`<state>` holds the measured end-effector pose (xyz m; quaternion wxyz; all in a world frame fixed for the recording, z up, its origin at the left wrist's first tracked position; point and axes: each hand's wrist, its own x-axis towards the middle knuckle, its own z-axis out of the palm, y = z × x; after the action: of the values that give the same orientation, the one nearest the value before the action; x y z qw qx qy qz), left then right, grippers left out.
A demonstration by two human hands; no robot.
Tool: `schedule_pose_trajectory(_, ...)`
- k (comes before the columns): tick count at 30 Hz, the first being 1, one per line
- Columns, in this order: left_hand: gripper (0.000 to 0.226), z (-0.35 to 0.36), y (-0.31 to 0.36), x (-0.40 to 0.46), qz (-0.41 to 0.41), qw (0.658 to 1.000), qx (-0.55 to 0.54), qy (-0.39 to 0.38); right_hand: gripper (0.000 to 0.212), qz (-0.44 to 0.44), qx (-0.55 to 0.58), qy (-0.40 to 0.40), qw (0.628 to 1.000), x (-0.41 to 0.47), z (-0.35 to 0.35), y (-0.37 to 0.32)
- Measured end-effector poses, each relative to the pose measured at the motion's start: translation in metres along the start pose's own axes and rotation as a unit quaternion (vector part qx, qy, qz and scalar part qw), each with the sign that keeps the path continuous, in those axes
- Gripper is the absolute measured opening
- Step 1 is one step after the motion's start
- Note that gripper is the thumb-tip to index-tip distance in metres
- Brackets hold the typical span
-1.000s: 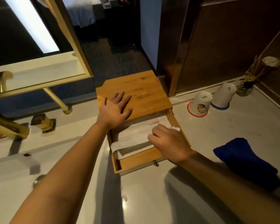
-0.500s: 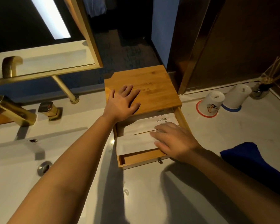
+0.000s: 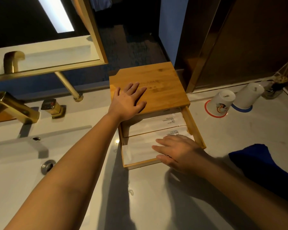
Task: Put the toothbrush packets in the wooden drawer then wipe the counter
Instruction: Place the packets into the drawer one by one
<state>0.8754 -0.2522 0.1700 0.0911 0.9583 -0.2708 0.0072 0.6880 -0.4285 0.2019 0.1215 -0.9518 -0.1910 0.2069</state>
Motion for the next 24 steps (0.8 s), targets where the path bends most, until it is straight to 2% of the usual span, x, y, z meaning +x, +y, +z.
schedule_pose_trajectory(4, 0.059, -0.001, 0.001, -0.001, 0.001, 1.000, -0.005, 0.000, 0.091, 0.011, -0.003, 0.027, 1.000, -0.001, 0.010, 0.005)
schedule_pose_trajectory(7, 0.058, -0.001, 0.001, -0.001, 0.002, 1.000, -0.006, 0.005, 0.072, 0.035, -0.003, 0.035, 0.999, -0.004, 0.011, 0.002)
schedule_pose_trajectory(9, 0.057, -0.001, 0.001, 0.000, 0.002, 1.000, -0.009, 0.006, 0.068, 0.032, 0.005, 0.019, 0.999, -0.006, 0.009, -0.002)
schedule_pose_trajectory(14, 0.057, 0.000, 0.001, -0.001, -0.001, 1.000, -0.007, 0.008, 0.079, 0.015, 0.022, 0.060, 0.998, -0.003, 0.004, -0.022)
schedule_pose_trajectory(16, 0.058, 0.000, 0.001, -0.001, -0.001, 1.000, -0.005, 0.008, 0.075, 0.024, 0.037, 0.027, 0.999, -0.002, 0.006, -0.027)
schedule_pose_trajectory(19, 0.059, -0.001, 0.001, -0.001, -0.001, 1.000, -0.006, 0.005, 0.055, 0.050, 0.035, -0.024, 0.998, 0.004, 0.004, -0.032)
schedule_pose_trajectory(24, 0.059, -0.002, 0.002, -0.001, -0.003, 1.000, -0.004, 0.000, 0.046, 0.059, 0.025, -0.029, 0.998, 0.008, 0.004, -0.029)
